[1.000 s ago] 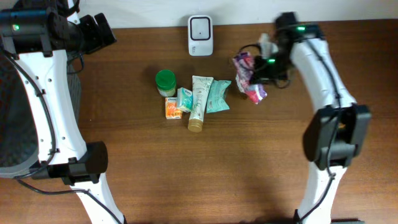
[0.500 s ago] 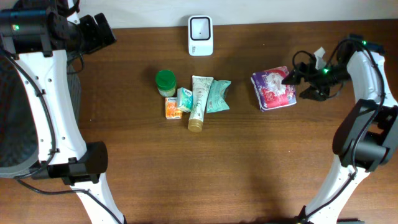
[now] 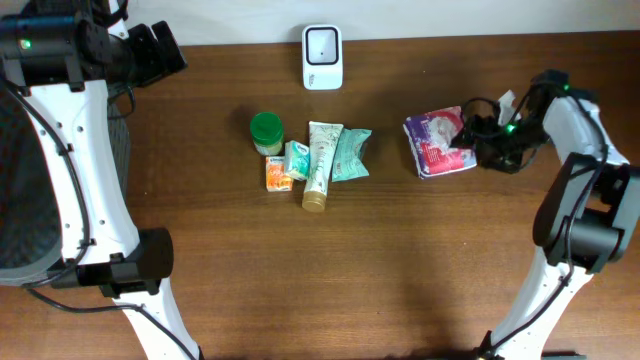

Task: Scan the item barcode
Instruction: 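Hold the red-purple pack in front of the scanner with right gripper, then carry the red-purple pack to the right table edge and release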

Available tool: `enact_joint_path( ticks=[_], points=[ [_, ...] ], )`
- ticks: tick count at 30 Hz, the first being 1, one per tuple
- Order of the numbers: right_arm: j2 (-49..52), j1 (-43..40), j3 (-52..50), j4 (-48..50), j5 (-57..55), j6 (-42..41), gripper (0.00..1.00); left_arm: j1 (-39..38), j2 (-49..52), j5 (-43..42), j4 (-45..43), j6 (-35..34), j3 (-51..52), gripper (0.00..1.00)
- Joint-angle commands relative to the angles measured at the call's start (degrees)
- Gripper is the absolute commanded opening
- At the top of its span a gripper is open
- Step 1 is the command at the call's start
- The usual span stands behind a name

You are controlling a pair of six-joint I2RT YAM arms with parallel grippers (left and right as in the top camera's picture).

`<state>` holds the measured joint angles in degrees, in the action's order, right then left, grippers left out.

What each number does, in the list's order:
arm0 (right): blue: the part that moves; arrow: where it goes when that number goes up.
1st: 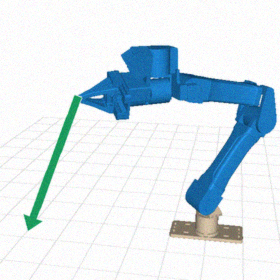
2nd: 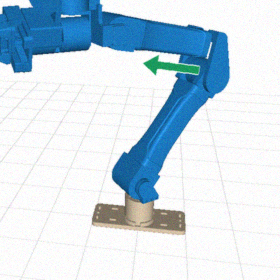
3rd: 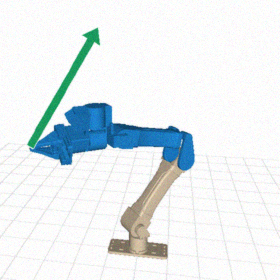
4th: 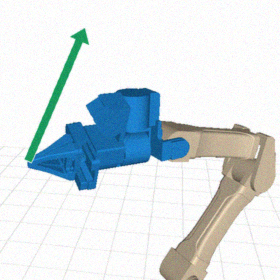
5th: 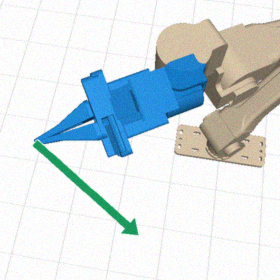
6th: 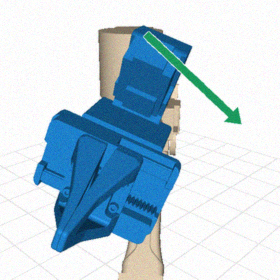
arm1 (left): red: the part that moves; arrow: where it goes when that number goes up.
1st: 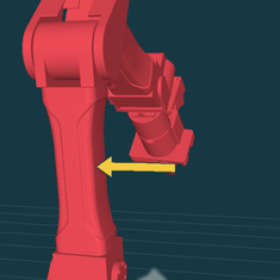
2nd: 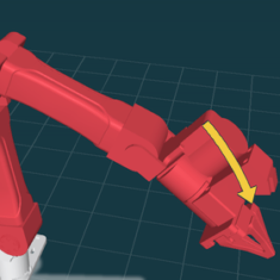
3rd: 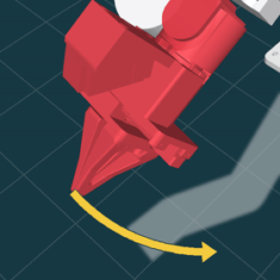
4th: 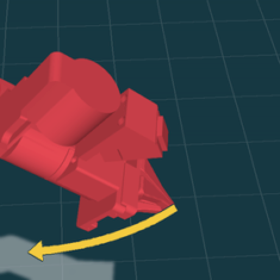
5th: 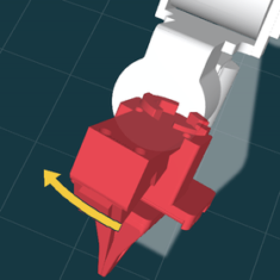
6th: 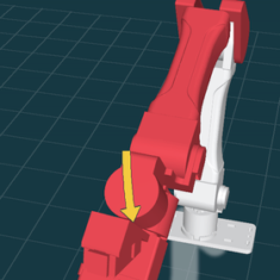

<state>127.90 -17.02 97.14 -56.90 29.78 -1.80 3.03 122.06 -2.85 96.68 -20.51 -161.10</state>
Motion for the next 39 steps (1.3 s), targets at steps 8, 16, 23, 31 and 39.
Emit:
enact_joint_path(
  ticks=[8,16,23,31,39],
  points=[
    [-0.63,3.15,-2.08,8.87,21.44,-2.23,0.04,0.13,-0.9,-0.39,0.02,0.87,-0.13,0.99],
    [-1.01,13.51,9.6,32.98,21.44,-25.29,0.04,0.13,-0.9,-0.39,0.02,0.87,-0.13,0.99],
    [0.33,30.77,9.57,51.04,-13.42,-31.8,0.04,0.13,-0.9,-0.39,0.02,0.87,-0.13,0.99],
    [5.2,35.39,9.6,55.87,-13.38,-34.6,0.04,0.13,-0.9,-0.39,0.02,0.87,-0.13,0.99],
    [-4.61,20.98,12.57,43.39,-15.26,-30.64,0.04,0.13,-0.9,-0.39,0.02,0.87,-0.13,0.99]
  ],
)
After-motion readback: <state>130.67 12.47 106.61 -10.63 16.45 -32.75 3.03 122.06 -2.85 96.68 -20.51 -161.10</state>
